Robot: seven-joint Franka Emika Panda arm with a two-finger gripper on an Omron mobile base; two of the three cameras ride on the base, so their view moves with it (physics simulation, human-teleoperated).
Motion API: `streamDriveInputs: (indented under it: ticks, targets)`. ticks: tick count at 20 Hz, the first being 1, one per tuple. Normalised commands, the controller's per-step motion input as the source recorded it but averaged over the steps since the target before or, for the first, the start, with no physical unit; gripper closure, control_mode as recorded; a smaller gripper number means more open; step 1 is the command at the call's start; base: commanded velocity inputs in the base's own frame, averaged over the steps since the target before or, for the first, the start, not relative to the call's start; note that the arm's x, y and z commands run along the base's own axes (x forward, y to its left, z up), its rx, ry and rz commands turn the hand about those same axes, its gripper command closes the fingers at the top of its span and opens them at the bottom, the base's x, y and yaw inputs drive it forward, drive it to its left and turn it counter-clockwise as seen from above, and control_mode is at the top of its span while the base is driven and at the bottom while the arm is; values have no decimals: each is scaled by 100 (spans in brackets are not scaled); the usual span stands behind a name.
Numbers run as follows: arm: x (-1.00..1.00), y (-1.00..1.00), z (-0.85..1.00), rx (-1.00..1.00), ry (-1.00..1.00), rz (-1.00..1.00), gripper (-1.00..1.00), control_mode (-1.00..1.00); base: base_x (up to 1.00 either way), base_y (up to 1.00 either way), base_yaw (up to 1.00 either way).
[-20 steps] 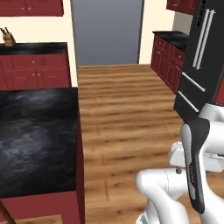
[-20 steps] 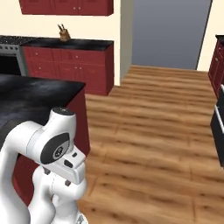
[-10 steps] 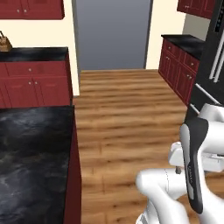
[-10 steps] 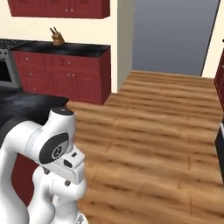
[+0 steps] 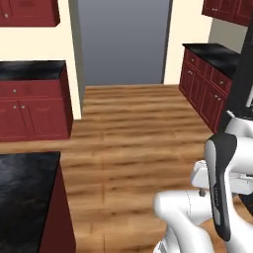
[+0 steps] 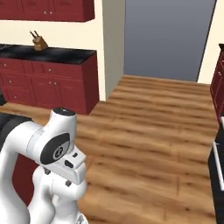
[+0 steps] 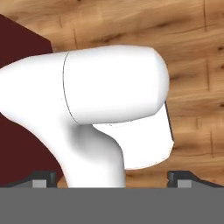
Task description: Take the fork and place it on the left side of the plate. Then take the spoon and place it on the right side of the plate. Make sure they're directly next to the plate.
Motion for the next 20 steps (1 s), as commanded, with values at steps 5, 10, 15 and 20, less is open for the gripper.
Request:
streamDriveInputs:
  ticks: [5, 10, 15, 20]
  targets:
    - [0, 0, 0, 0, 0, 0, -100, 100, 100, -11, 17]
    - [0, 0, 0, 0, 0, 0, -100, 100, 100, 0, 30]
    - [0, 0, 0, 0, 0, 0, -100, 100, 100, 0, 31]
    - [0, 0, 0, 0, 0, 0, -100, 100, 100, 0, 31]
